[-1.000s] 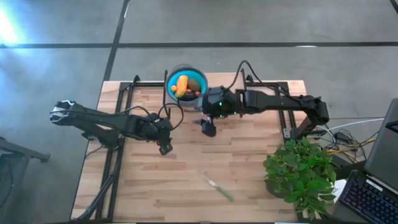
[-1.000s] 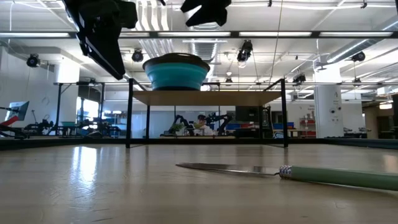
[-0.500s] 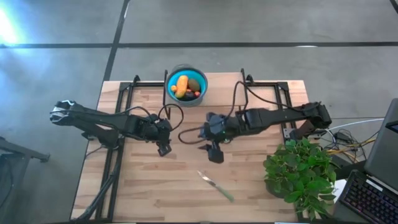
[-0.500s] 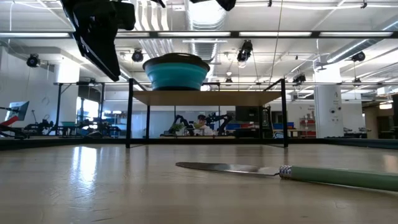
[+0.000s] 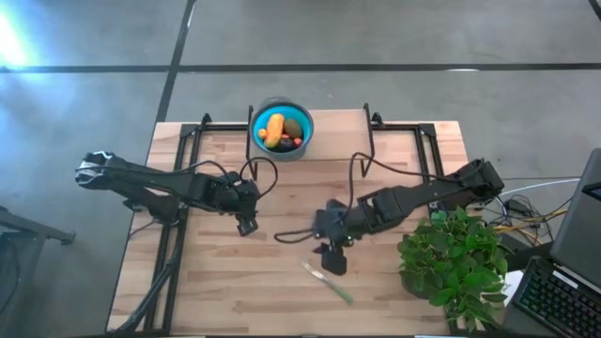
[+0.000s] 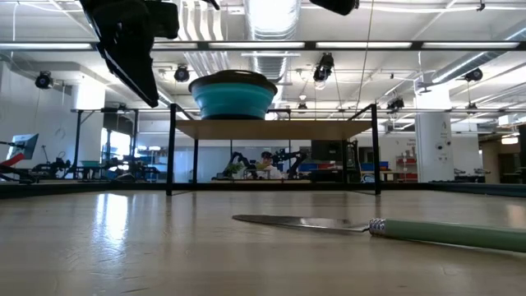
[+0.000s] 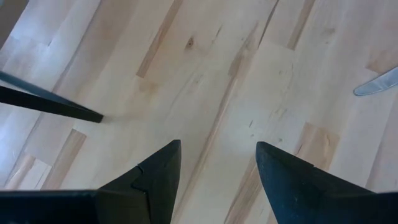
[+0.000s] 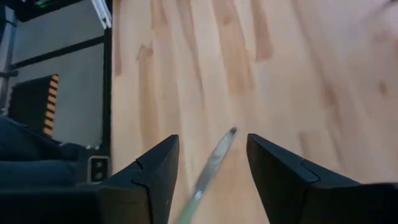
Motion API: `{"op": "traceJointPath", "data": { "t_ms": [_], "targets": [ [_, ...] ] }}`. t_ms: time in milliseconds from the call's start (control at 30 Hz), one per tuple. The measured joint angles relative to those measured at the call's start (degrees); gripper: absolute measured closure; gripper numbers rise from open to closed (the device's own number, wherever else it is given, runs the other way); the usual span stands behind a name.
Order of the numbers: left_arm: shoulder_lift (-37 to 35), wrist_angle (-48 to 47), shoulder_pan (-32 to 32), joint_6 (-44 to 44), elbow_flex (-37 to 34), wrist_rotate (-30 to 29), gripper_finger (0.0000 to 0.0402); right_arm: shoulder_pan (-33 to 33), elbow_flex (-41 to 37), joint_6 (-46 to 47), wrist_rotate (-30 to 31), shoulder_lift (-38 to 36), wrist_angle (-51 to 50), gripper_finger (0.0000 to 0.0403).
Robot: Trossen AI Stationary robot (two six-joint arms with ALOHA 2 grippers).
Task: Pick & Place Fruit
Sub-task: Put the table knife on the shelf
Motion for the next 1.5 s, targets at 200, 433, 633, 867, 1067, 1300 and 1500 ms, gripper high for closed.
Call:
{"op": "traceJointPath", "data": {
  "t_ms": [200, 433, 633, 867, 1067, 1300, 1500],
  "targets": [
    [0.00, 0.00, 0.00, 0.00, 0.00, 0.00, 0.0188, 3.02, -0.21, 8.35, 0.03, 0.00, -4.04, 0.0237],
    [0.00, 0.04, 0.04, -0.02, 0.00, 0.00, 0.0188, 6.69, -0.23, 12.33, -0.10, 0.00, -5.58, 0.0255],
    [0.00, 0.11, 0.04, -0.15, 0.00, -0.02, 0.0188, 8.74, -0.23, 15.43, -0.09, 1.60, -6.19, 0.0271],
    [0.00, 0.47, 0.02, -0.32, 0.00, -0.03, 0.0188, 10.09, -0.25, 16.95, -0.05, 3.14, -7.58, 0.0288],
    [0.00, 0.57, 0.02, -0.35, 0.00, -0.04, 0.0188, 10.30, -0.44, 18.59, -0.10, 6.02, -10.10, 0.0307],
    [0.00, 0.56, 0.00, -0.37, -0.02, -0.08, 0.0188, 10.43, -0.43, 19.57, -0.36, 8.49, -10.15, 0.0322],
    [0.00, 0.58, 0.02, -0.28, -0.23, -0.28, 0.0188, 10.64, -0.43, 18.92, -2.28, 11.56, -9.98, 0.0320]
  ]
}}
